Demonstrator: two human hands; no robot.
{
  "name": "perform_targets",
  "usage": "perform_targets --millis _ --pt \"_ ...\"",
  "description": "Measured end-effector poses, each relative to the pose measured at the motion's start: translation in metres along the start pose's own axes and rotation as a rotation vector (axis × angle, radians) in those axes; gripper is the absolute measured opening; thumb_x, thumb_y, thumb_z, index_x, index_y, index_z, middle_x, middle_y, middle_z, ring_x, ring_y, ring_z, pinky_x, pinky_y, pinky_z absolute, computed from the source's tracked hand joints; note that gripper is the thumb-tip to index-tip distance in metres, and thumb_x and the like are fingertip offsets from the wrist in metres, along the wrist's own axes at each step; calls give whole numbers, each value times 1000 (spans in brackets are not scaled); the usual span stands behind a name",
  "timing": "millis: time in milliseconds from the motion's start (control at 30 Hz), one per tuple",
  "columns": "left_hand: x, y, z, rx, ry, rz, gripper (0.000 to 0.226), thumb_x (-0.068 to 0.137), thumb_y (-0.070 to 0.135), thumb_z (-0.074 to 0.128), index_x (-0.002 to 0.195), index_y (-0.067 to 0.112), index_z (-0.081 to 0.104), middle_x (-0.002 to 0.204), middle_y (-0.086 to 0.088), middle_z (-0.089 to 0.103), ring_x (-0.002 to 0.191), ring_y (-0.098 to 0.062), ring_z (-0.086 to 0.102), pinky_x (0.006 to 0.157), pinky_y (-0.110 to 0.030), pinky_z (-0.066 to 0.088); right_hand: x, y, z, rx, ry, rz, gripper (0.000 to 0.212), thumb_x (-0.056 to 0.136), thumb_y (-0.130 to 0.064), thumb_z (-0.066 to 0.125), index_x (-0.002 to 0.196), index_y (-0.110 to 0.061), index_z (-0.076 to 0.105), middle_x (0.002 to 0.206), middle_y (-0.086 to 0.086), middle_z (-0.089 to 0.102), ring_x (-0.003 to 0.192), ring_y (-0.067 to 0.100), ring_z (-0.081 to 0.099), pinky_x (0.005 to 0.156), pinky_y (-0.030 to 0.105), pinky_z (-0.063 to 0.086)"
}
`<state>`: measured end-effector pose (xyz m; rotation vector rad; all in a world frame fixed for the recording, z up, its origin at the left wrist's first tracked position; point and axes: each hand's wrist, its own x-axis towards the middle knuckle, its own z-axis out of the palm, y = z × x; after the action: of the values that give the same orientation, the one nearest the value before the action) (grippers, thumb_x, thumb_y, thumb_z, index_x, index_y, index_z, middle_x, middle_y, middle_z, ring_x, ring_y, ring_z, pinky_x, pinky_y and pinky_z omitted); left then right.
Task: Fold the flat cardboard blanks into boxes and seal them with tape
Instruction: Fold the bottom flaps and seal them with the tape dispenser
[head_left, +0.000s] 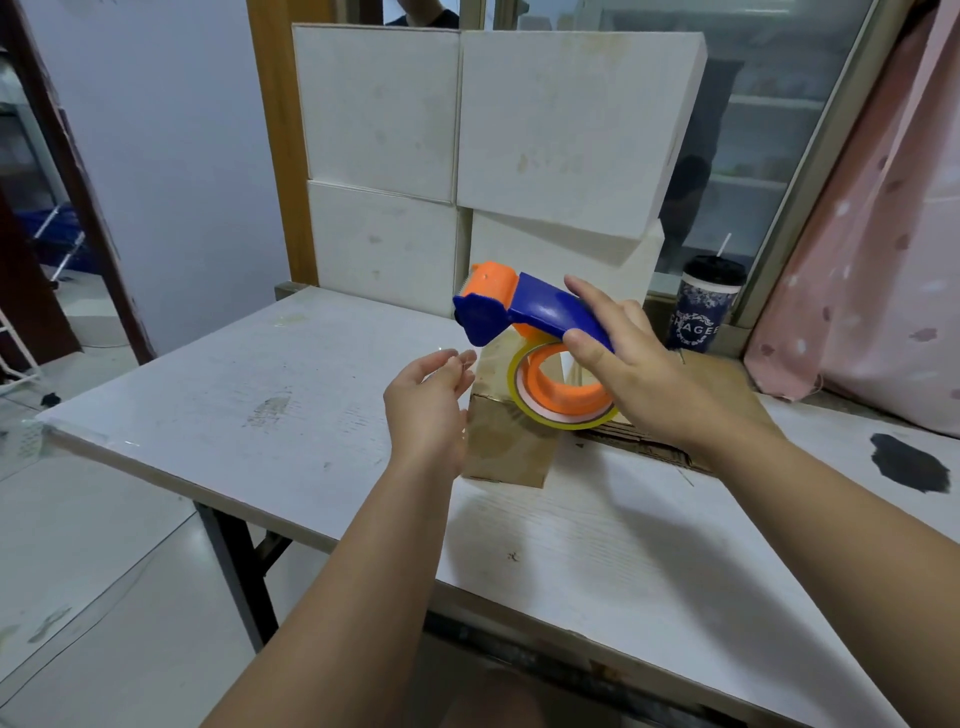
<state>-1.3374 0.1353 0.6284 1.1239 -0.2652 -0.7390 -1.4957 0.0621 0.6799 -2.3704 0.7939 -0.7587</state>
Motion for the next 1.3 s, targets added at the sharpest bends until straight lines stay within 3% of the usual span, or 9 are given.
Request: perform_targets --millis 100,200,300,433,533,633,867,1033,1300 --pt "1 -5 -5 -40 17 -37 16 95 12 54 84 21 62 78 8 72 83 -5 67 68 -27 52 -3 0 9 -4 31 -17 80 80 -63 34 151 -33 14 118 -3 34 97 -4 43 78 -6 28" --pt "3 -9 -10 -59 27 -69 14 95 14 56 85 19 64 88 1 72 88 -7 65 80 -31 52 -4 3 11 34 25 -33 79 81 -61 34 151 -30 15 123 -5 33 98 -13 42 78 -5 29" --pt "6 -11 -13 -77 11 -105 12 91 10 60 82 13 66 91 -3 70 88 -10 64 78 -28 53 -3 5 6 95 23 -4 73 82 -61 33 147 -30 23 127 -10 36 94 -25 41 73 -6 30" --pt "10 -14 -13 -50 9 -172 16 84 1 61 69 6 63 79 -8 64 77 -17 65 81 -32 55 -3 10 -1 196 4 35 68 79 -57 46 140 -32 31 118 -11 50 88 -11 53 72 8 45" --pt "11 -17 -15 -43 -2 -186 13 84 0 61 72 3 65 73 -8 70 71 -16 70 77 -31 57 -4 16 -4 318 -1 58 55 75 -51 60 124 -38 41 115 -5 58 94 1 63 79 22 56" --pt "13 -18 -20 -27 -3 -202 11 83 2 60 75 3 66 73 -8 72 73 -18 71 70 -28 57 -6 24 -2 473 -2 93 55 69 -48 69 120 -38 50 112 2 65 99 19 67 81 37 59" --pt "16 -21 -20 23 -7 -153 15 87 6 55 77 5 66 76 -6 73 71 -15 71 65 -26 56 2 27 17 722 86 140 49 70 -38 71 115 -45 53 111 -1 67 106 27 65 82 43 58" --pt "20 -18 -18 45 -8 -165 16 85 2 53 75 3 66 77 -9 72 72 -19 71 65 -28 57 7 30 15 888 105 179 71 73 -24 71 139 -22 45 128 17 58 112 37 60 92 56 51" --pt "31 -15 -21 267 -96 -95 21 84 0 45 70 0 61 63 -5 69 68 -18 70 65 -27 58 12 37 8 884 31 174 78 73 -12 71 145 -18 40 129 17 59 118 44 55 100 60 43"
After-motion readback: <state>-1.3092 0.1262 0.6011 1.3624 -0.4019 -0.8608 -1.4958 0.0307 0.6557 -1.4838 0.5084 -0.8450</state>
